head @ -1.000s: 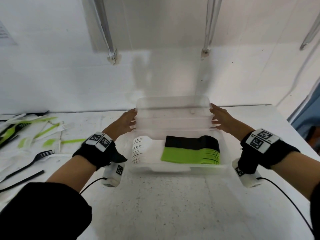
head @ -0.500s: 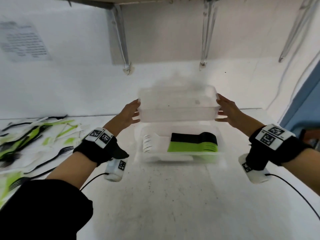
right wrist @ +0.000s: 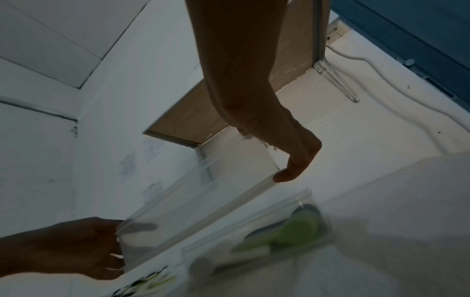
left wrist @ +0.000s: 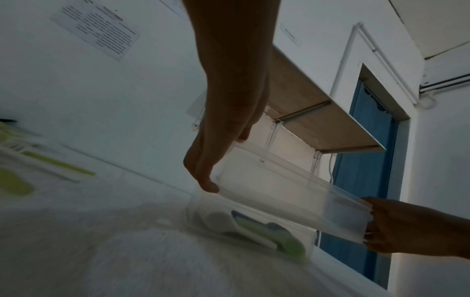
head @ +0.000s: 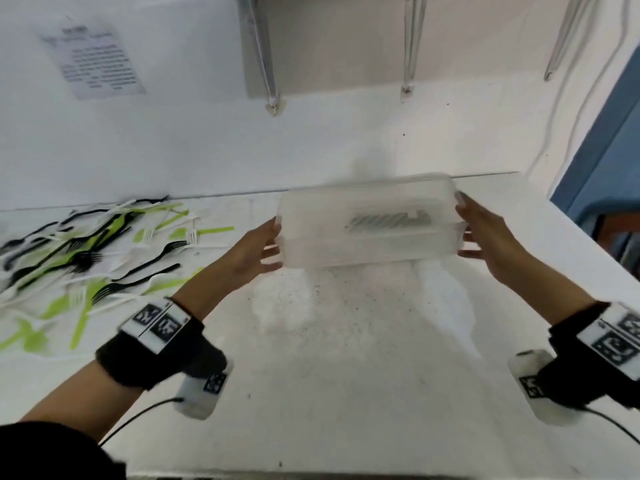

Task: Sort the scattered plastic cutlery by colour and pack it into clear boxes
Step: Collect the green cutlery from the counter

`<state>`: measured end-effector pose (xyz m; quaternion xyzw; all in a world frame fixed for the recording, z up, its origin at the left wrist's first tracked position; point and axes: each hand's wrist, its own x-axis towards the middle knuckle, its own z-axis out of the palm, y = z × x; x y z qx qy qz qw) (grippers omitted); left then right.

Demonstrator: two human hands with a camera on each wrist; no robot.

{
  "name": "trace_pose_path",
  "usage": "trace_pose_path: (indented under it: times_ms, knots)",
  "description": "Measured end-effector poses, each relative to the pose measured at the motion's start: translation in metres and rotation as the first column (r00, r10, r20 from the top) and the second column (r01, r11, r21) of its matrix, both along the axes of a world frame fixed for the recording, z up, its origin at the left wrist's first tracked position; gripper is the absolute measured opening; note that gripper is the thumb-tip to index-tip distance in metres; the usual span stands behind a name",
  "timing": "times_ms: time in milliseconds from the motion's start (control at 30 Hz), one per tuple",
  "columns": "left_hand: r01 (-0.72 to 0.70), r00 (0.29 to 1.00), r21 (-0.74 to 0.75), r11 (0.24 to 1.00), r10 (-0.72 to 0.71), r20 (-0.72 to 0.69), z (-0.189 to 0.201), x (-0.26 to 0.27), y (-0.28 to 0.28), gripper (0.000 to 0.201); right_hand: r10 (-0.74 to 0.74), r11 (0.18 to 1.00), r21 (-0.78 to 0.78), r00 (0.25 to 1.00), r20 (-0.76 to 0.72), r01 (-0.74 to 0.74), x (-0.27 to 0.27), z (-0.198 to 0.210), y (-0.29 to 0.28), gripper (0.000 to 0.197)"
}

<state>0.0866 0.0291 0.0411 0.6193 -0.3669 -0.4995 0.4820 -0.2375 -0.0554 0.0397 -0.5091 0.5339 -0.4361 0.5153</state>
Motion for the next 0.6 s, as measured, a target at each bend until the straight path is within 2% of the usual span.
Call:
trace_pose_path:
  times_ms: [233,467,600]
  knots:
    - [-0.08,0.996,0.022,0.997,0.079,0.037,-0.035,-0.023,0.068,0.037,0.06,0.997,0.046,0.997,-0.05,-0.058,-0.018,-0.033,0.074,0.046]
    - [-0.17,0.985,0.002,0.985,0.17,0.035,-0.066,-0.049,0.108,0.041,0.024,0.996,0.087,0.996,-0.088,-0.017,-0.026,-0.062,0.114,0.046]
    - [-0.218,0.974,-0.058,0.974,0.221,0.052,-0.078,-0.057,0.121,0.041,0.053,0.999,0.026,0.968,-0.246,-0.048,-0.027,-0.075,0.128,0.048]
